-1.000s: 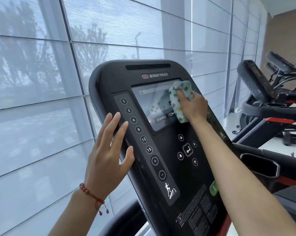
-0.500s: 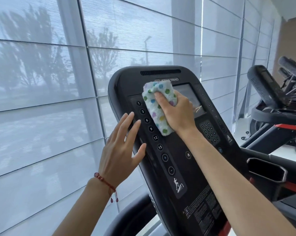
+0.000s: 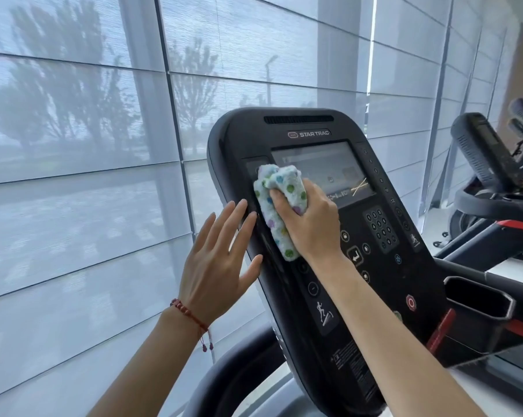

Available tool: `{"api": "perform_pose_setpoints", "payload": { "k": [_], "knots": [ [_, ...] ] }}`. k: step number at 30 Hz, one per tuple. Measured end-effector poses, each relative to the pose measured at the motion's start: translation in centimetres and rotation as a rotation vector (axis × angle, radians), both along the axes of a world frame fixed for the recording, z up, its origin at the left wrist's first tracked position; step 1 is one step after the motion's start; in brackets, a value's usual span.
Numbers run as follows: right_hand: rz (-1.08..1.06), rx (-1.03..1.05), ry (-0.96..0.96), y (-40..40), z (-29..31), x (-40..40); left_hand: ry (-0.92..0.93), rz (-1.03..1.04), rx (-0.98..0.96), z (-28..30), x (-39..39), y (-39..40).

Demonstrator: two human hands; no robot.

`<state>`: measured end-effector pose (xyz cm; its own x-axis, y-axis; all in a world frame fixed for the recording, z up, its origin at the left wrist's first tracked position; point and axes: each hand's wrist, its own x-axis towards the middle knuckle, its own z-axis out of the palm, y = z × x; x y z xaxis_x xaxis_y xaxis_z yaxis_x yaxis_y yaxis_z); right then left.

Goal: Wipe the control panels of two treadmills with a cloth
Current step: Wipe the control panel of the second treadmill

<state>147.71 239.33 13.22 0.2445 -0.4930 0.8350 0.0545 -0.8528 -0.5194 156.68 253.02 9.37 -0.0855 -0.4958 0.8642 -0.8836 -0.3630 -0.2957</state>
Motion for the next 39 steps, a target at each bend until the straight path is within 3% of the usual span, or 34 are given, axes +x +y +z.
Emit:
{"api": "perform_pose_setpoints", "payload": {
  "k": [5,15,21,29,39],
  "knots": [
    [-0.041,0.059,-0.007,1.3,-2.9,-2.1,-0.020,0.006,0.019,-0.4,0.0,0.6],
    [-0.106,0.060,0.056,-0.6,7.3,3.8,0.006,0.014,0.024,-0.5,-0.8,0.8],
    [-0.093,0.018,0.001,-0.4,0.6,0.4,0.019,0.013,0.056,-1.0,-1.9,0.9],
    [-0.121,0.152,-0.005,1.3,-8.8,-5.8,0.012,-0.007,0.071,-1.6,-2.4,0.3],
    [-0.171,0.142,-0.034,-3.6,-7.1,-5.3,-0.170,-0.099,0.221,-1.0,-2.2,-1.7]
  ]
}}
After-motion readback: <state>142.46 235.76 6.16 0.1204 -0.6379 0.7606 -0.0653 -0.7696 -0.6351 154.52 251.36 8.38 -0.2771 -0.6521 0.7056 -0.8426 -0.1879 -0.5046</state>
